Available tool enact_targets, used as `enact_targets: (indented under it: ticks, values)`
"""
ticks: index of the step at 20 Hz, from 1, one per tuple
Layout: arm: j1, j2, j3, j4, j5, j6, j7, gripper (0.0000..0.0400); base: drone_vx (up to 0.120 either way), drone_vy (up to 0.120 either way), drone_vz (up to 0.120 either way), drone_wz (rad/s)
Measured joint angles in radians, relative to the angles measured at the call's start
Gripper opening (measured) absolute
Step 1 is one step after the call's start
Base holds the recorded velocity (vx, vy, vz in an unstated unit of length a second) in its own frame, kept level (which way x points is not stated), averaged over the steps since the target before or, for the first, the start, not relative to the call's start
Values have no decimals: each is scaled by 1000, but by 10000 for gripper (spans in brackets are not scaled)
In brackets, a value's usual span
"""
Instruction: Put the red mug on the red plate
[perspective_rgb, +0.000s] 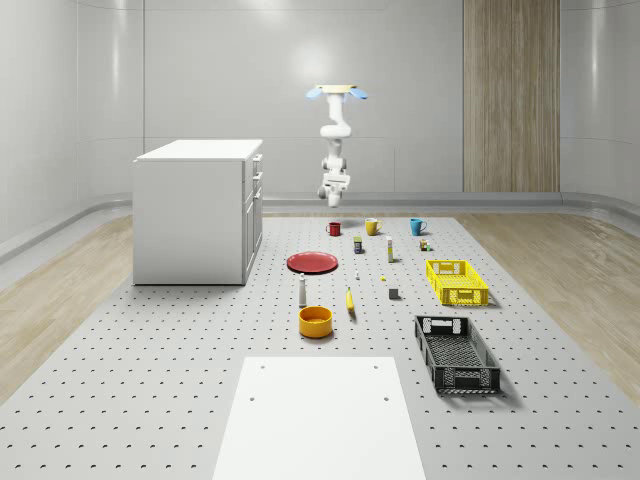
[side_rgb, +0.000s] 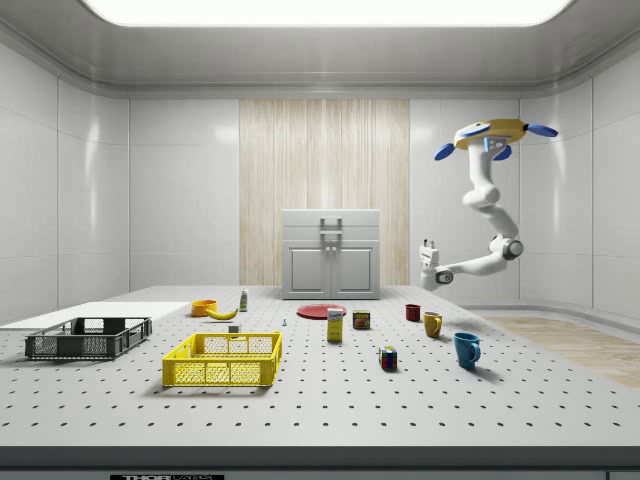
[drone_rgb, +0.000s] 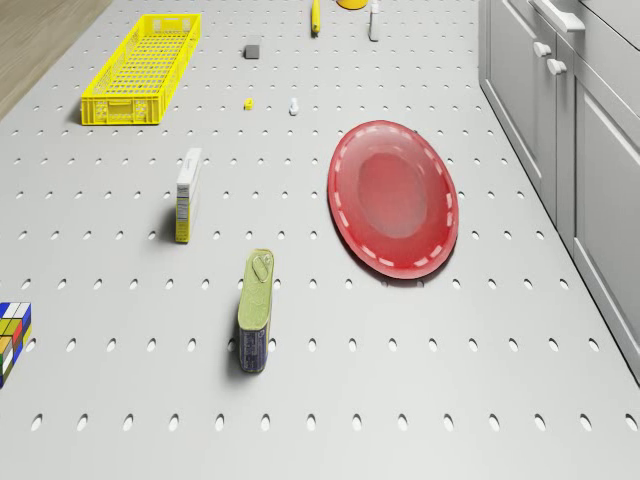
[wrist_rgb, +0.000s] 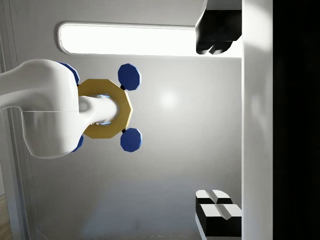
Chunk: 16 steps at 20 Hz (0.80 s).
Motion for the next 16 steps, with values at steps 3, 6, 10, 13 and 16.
enact_targets:
  ticks: [3,6,10,13,16]
  values:
    - [-13,-3,42,-7,-59,3,8,400,40,-120,0,0]
    - [-35,-8,111,-23,-156,8,21,400,120,-67,0,0]
    - [-85,-23,264,-84,-379,19,56,400,30,0,-100,0]
    - [-148,-48,434,-193,-638,32,106,400,0,0,-107,0]
    - [-240,-87,626,-371,-966,39,192,400,53,0,-120,0]
